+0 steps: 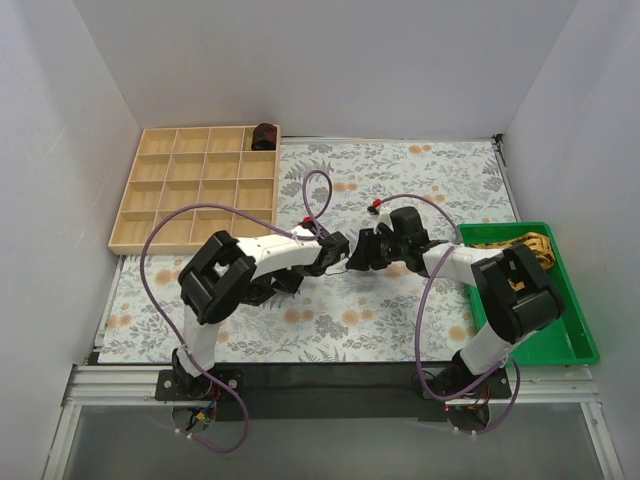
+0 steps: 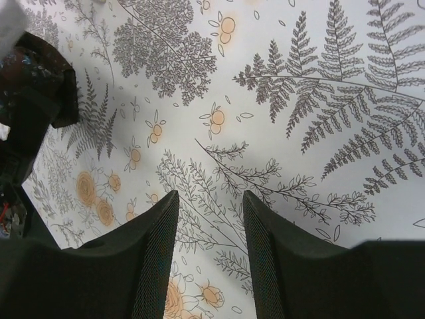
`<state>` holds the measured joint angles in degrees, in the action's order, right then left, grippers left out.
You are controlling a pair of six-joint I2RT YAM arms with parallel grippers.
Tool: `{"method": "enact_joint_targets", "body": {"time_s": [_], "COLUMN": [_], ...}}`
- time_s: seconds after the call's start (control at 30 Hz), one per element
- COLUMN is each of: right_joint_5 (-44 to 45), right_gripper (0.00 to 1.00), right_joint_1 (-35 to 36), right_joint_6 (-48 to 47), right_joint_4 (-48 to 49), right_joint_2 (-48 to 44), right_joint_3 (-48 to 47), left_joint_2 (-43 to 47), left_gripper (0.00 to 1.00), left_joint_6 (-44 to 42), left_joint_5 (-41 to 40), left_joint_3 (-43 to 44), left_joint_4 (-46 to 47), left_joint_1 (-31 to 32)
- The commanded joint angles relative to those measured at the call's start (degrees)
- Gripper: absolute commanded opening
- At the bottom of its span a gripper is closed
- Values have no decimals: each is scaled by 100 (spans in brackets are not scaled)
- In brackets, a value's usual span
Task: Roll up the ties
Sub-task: Roll the tie
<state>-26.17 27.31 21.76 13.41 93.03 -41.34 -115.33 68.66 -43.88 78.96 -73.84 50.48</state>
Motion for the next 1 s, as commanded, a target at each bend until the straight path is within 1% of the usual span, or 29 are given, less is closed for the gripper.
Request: {"method": "enact_joint_targets", "body": {"time_s": [0.0,0.07,0.1,0.17,0.2,0.23,0.3,0.33,0.37,0.4,0.43,0.47,0.53,0.57,0.6,0.63,0.67,0.7,0.73,0.77,0.83,0.87,0.9,0.97], "right_joint_5": [-168,-230,-256,-370,-397,-432,-459,-415,-424,-441,-441,-441,-389,-362,-353,-353,-345,-284,-205,-108,-37,33,103,226], "right_gripper": [43,44,44,46,47,49,53,60,63,66,72,75,82,84,87,87,87,87,87,87,86,85,84,81], "right_joint_1": [-33,-33,-24,20,63,125,379,467,634,722,801,976,1275,1390,1487,1601,1811,1909,2058,2120,2217,2304,2340,2410], "right_joint_6": [-268,-426,-462,-584,-768,-883,-1303,-1428,-1559,-1665,-1849,-1946,-2148,-2393,-2500,-2597,-2754,-2799,-2817,-2844,-2809,-2765,-2634,-2502], "right_joint_4": [136,127,127,109,92,74,-39,-118,-189,-259,-269,-277,-286,-295,-304,-304,-304,-313,-313,-313,-304,-295,-269,-242], "right_joint_2": [-286,-373,-409,-453,-462,-470,-444,-374,-330,-278,-181,-111,108,197,293,520,645,785,1030,1146,1435,1515,1594,1840], "right_joint_3": [47,65,56,47,-14,-66,-215,-425,-566,-681,-908,-1024,-1261,-1523,-1674,-1823,-2147,-2298,-2456,-2632,-3062,-3186,-3439,-3652], "left_joint_2": [1020,1362,1721,2092,2502,2689,3111,3557,3779,3981,4409,4570,4843,5001,5072,5125,5256,5318,5397,5459,5538,5539,5547,5539], "left_gripper": [63,63,63,67,68,69,77,78,81,81,81,82,84,84,84,84,84,84,84,84,82,82,82,80], "left_joint_6": [-45,-169,-186,-195,-195,-195,-379,-528,-756,-871,-942,-1012,-1223,-1276,-1337,-1347,-1356,-1356,-1312,-1286,-1189,-1154,-1119,-1031], "left_joint_5": [388,731,827,1039,1074,1257,1591,1845,2405,2741,2953,3329,3622,3919,4070,4289,4578,5138,5361,5572,6186,6364,6505,6751], "left_joint_3": [-117,-380,-477,-749,-829,-1012,-1241,-1417,-1740,-1935,-2085,-2347,-2507,-2700,-2806,-2972,-3122,-3471,-3658,-3816,-4246,-4379,-4485,-4749], "left_joint_4": [501,871,985,1301,1381,1538,1776,2168,2373,2575,2907,3033,3287,3350,3524,3630,3736,3867,4165,4324,4710,4808,4914,5204], "left_joint_1": [103,103,103,85,68,24,-362,-555,-1053,-1327,-1591,-2072,-2523,-2943,-3165,-3402,-3892,-4157,-4395,-4789,-5038,-5370,-5434,-5505]}}
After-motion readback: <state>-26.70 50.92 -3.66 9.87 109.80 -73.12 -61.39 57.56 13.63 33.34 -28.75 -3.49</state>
